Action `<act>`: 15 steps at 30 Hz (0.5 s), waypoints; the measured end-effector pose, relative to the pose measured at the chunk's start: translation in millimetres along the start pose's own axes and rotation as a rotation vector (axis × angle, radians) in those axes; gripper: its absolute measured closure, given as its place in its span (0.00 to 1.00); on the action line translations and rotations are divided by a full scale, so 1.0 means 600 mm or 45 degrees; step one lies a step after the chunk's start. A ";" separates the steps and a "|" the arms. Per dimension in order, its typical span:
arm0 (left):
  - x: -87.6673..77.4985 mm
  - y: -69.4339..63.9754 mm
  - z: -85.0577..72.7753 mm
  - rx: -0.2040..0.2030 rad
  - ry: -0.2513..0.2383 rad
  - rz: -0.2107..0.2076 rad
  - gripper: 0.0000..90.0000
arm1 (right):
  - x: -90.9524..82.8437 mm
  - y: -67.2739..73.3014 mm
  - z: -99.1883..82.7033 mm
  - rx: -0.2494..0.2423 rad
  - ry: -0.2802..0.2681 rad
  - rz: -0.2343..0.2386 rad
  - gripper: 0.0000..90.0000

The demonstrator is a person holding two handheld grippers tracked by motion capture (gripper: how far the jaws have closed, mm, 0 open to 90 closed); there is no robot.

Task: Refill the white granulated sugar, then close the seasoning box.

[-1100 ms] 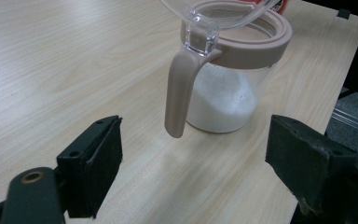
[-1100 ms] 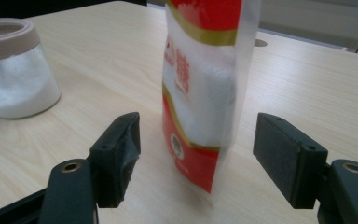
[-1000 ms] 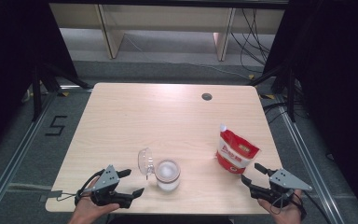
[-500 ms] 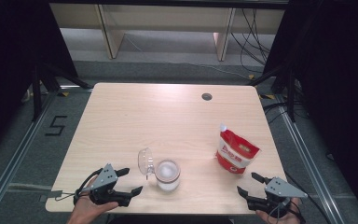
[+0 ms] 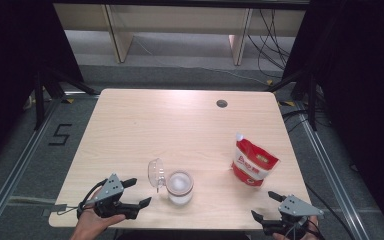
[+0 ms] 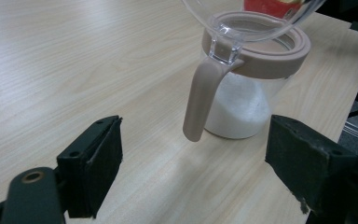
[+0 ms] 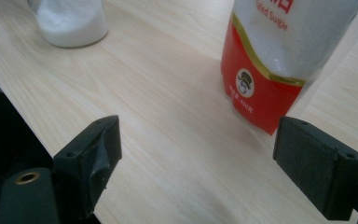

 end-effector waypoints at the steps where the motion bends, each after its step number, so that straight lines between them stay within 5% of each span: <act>1: 0.001 -0.002 -0.001 -0.045 -0.006 0.004 0.20 | -0.001 0.006 -0.003 0.042 0.021 0.003 0.18; 4: -0.001 0.001 -0.001 -0.037 -0.001 0.021 0.20 | 0.001 0.002 -0.007 -0.012 0.035 -0.005 0.18; 10: -0.001 0.005 0.001 -0.016 -0.008 0.017 0.20 | -0.001 0.005 -0.009 -0.019 0.043 -0.004 0.18; 15: -0.002 0.008 0.000 -0.048 -0.006 0.041 0.20 | -0.002 0.007 -0.012 -0.026 0.056 -0.008 0.18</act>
Point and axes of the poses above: each handheld gripper's, and its own axes: x roughly forward along the jaws, z roughly out of its top, y roughly to its left, the point moved 7 cm from there along x, roughly forward along the jaws, and after that the axes turned 4 degrees about -y, right-handed, at the moved point
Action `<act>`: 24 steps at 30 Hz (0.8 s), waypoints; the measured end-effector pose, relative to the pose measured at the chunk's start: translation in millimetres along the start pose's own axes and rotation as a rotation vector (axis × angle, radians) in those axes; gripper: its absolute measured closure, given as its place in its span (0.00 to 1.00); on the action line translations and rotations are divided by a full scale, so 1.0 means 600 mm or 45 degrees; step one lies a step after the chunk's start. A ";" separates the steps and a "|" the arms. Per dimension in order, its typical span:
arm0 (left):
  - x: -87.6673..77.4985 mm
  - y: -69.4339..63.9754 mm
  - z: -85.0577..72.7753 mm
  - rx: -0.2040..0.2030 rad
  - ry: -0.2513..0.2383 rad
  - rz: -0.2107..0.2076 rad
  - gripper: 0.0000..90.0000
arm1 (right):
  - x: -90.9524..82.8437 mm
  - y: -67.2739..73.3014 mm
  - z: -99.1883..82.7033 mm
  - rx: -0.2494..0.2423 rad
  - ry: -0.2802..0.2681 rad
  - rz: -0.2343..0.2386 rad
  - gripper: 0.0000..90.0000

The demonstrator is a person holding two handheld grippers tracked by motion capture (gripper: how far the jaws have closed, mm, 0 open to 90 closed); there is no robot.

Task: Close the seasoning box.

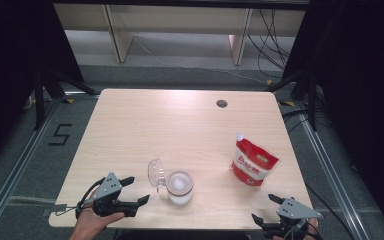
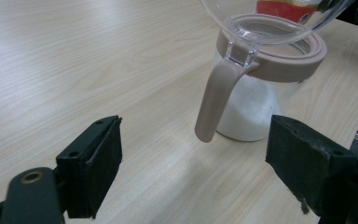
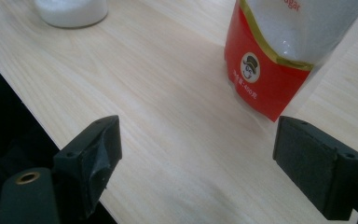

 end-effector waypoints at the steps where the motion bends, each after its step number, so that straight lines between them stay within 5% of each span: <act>1: 0.000 0.000 0.000 0.000 0.000 0.000 0.20 | 0.000 0.000 0.000 0.000 0.000 0.000 0.18; 21: -0.011 0.008 0.048 -0.035 -0.088 0.034 0.24 | 0.000 0.004 -0.006 0.024 0.033 -0.006 0.18; 24: -0.015 0.011 0.058 -0.101 -0.122 0.017 0.31 | 0.001 0.003 -0.005 -0.012 0.025 -0.002 0.19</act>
Point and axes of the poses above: each handheld gripper's, and its own axes: x roughly forward along the jaws, z roughly out of its top, y roughly to its left, the point moved 7 cm from there along x, roughly forward along the jaws, and after that the axes turned 4 degrees about -y, right-handed, at the moved point
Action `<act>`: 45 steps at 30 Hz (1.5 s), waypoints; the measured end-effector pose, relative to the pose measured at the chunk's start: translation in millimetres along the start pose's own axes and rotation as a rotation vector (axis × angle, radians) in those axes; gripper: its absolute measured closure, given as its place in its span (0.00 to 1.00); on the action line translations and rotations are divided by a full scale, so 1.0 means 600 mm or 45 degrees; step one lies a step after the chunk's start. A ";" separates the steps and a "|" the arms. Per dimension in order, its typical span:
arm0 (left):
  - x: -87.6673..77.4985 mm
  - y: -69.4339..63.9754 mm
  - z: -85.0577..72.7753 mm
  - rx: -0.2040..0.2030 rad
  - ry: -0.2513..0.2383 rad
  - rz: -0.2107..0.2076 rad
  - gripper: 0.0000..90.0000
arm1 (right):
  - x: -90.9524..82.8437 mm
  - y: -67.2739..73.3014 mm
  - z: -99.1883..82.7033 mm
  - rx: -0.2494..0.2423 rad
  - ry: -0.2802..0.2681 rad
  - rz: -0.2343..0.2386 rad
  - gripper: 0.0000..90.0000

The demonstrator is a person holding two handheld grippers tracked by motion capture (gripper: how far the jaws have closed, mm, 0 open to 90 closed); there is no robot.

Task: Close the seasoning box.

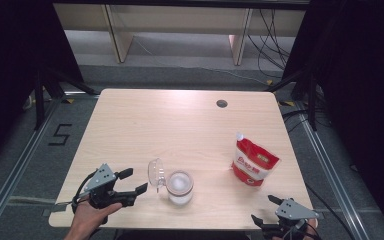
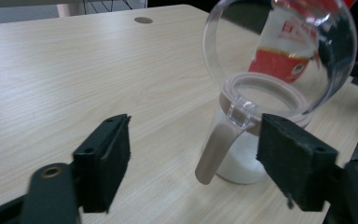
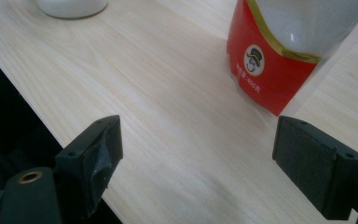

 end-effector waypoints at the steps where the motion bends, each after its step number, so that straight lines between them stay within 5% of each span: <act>1: 0.000 0.001 0.002 0.010 0.001 0.000 0.34 | -0.002 0.006 -0.002 0.051 0.023 0.011 0.19; 3: -0.001 0.005 0.004 0.041 0.007 0.007 0.42 | -0.001 0.000 0.001 0.003 0.000 0.006 0.19; 9: 0.000 -0.002 0.006 0.069 0.007 0.002 0.73 | 0.001 -0.002 0.003 -0.001 -0.005 -0.005 0.19; 15: 0.009 -0.016 0.003 0.070 0.007 -0.041 0.91 | 0.001 -0.003 0.005 -0.011 -0.010 -0.005 0.20; 22: 0.013 -0.021 0.004 0.079 0.009 -0.048 0.98 | 0.001 -0.003 0.005 -0.012 -0.010 -0.008 0.20; 45: 0.021 -0.039 0.017 0.102 -0.025 -0.111 0.99 | 0.001 -0.002 0.006 -0.010 -0.012 -0.006 0.20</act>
Point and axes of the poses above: each handheld gripper's, and its own axes: x roughly forward along the jaws, z roughly out of its top, y roughly to its left, the point moved 7 cm from there along x, roughly forward along the jaws, and after that the axes turned 4 degrees about -y, right-handed, at the moved point
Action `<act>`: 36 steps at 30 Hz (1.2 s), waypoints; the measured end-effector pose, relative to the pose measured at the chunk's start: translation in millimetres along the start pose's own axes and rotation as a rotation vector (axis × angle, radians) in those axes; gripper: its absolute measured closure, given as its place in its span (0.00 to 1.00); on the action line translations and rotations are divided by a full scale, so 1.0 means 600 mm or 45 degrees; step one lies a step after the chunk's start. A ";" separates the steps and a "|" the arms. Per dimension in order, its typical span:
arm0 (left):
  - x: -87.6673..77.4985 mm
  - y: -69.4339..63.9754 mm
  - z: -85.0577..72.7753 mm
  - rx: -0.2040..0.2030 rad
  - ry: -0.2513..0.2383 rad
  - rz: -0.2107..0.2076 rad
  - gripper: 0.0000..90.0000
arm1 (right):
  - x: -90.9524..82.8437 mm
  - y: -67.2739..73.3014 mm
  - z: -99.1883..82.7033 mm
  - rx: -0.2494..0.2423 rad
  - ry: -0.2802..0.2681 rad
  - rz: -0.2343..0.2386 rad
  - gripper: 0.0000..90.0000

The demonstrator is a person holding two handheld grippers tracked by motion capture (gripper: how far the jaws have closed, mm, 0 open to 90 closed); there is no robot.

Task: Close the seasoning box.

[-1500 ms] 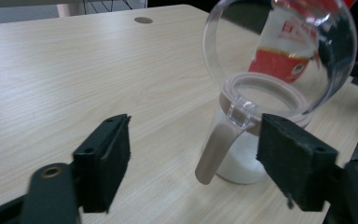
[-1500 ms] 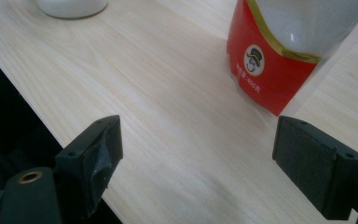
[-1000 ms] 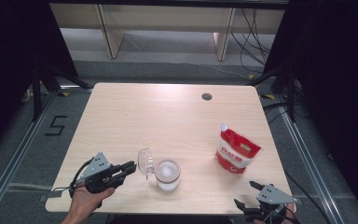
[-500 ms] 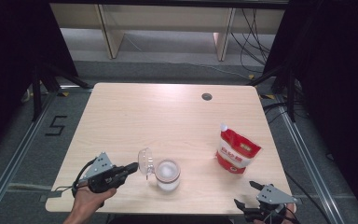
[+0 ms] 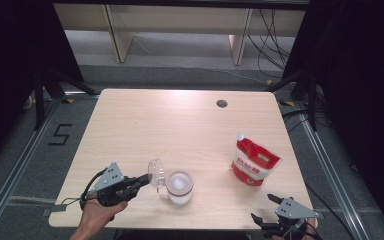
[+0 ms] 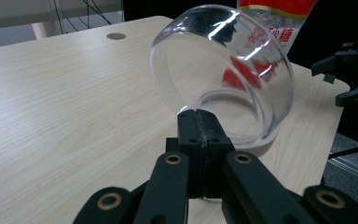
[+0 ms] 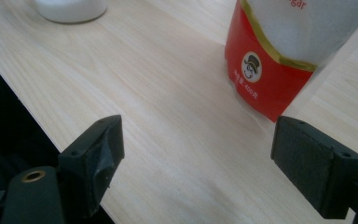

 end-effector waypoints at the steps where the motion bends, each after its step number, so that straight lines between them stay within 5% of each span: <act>1: 0.001 -0.001 0.001 0.007 0.001 -0.006 0.99 | 0.000 0.000 0.000 0.001 0.001 0.001 0.20; 18: 0.004 -0.008 0.006 0.016 -0.007 -0.016 0.99 | 0.000 0.003 -0.001 0.024 0.008 0.003 0.20; 36: 0.017 -0.031 0.010 0.055 0.024 -0.093 0.97 | 0.001 0.005 -0.001 0.013 0.018 0.012 0.20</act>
Point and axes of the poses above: each handheld gripper's, and its own axes: x roughly forward along the jaws, z roughly out of its top, y roughly to its left, the point moved 7 cm from there along x, roughly forward along the jaws, and after that the axes turned 4 degrees about -y, right-handed, at the moved point
